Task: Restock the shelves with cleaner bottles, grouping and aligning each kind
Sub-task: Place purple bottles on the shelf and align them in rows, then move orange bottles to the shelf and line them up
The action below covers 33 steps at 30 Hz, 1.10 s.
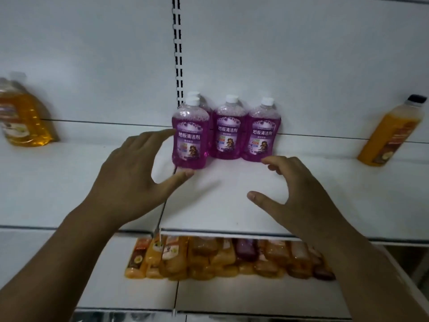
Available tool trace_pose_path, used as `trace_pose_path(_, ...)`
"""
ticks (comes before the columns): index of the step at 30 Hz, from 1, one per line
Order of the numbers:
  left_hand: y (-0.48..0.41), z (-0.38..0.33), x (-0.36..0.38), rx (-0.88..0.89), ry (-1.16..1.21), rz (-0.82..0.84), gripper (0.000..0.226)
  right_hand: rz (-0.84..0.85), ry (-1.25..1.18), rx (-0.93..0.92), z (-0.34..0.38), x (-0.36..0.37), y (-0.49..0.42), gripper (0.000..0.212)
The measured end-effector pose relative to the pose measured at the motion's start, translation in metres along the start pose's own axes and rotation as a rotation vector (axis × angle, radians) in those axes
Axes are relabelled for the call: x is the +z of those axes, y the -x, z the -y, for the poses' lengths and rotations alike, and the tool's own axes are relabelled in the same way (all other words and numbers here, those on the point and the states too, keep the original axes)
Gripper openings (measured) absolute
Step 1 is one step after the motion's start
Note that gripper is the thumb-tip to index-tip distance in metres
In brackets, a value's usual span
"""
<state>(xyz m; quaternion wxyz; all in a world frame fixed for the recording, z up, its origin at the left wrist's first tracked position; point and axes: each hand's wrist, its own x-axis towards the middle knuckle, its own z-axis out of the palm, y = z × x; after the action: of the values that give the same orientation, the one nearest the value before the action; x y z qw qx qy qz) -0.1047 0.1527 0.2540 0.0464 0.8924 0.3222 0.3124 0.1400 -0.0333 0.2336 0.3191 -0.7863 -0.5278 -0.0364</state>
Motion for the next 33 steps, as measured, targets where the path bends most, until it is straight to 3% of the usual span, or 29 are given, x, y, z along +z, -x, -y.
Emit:
trace_pose_path(7, 0.083, -0.043, 0.0, 0.018, -0.145, 0.101, 0.084, 0.071, 0.009, -0.133, 0.006, -0.007, 0.075, 0.064)
trace_pose_path(14, 0.173, -0.083, -0.01, 0.138, -0.21, 0.051, 0.058, 0.071, -0.055, -0.235, -0.014, -0.009, 0.15, 0.052)
trace_pose_path(17, 0.205, -0.086, -0.004, 0.136, -0.214, 0.084, 0.06, 0.074, -0.02, -0.255, -0.024, -0.001, 0.176, 0.05)
trace_pose_path(26, 0.224, -0.015, 0.087, -0.014, -0.271, 0.37, 0.072, 0.316, -0.072, -0.071, -0.047, 0.07, 0.167, 0.049)
trace_pose_path(33, 0.215, 0.067, 0.156, -0.234, -0.108, 0.513, 0.079, 0.385, -0.314, 0.23, -0.056, 0.163, 0.123, 0.048)
